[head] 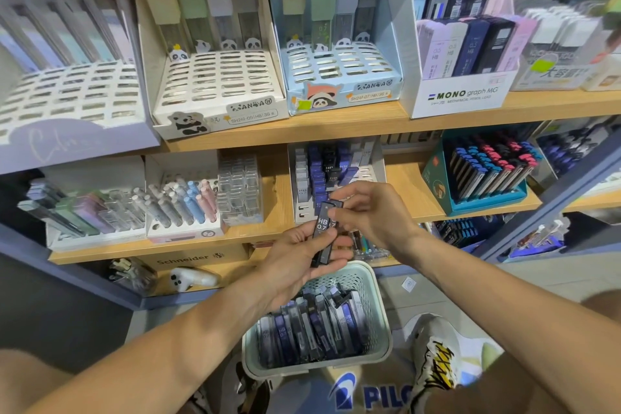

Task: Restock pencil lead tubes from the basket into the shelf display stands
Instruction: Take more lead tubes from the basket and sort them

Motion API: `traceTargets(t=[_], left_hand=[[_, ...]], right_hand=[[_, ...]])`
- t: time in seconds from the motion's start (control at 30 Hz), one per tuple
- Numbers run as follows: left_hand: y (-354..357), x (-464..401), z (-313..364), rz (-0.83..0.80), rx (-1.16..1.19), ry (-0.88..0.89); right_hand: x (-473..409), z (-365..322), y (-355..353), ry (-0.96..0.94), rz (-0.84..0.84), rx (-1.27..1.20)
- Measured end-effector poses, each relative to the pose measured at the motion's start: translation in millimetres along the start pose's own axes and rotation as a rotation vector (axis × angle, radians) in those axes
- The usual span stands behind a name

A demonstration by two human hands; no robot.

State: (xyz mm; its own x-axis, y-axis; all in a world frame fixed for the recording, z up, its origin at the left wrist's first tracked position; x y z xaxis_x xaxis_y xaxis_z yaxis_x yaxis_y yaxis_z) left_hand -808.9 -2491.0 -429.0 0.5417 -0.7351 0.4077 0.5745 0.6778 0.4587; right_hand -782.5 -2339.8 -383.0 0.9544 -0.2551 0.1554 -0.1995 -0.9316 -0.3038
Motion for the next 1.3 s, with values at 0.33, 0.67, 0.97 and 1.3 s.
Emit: traceTargets(t=[0.33, 0.67, 0.97, 1.3], left_hand=[[-12, -2, -7, 0.111, 0.043, -0.008], [-18, -4, -13, 0.104, -0.097, -0.032], [-16, 1, -9, 0.124, -0.066, -0.071], [-18, 0, -7, 0.214, -0.077, 0.029]], right_hand=[[-9, -7, -38, -0.048, 0.276, 0.131], [-21, -19, -22, -0.429, 0.370, 0.512], [-27, -20, -9, -0.417, 0.322, 0.608], [-40, -17, 0, -0.445, 0.218, 0.726]])
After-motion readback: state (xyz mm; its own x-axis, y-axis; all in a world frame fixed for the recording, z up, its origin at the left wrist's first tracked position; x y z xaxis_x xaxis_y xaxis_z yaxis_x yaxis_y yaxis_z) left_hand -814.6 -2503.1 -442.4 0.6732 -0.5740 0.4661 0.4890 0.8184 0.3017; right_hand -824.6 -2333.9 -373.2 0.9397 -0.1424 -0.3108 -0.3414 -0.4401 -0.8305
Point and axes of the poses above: each hand's wrist, its own x-axis away from the middle knuckle, its own y-axis out of the palm, z = x × y, the point moved 5 cm from there along -x, towards the middle knuckle, and after that the axes turned 5 degrees about -z, right-handed, at the moved point
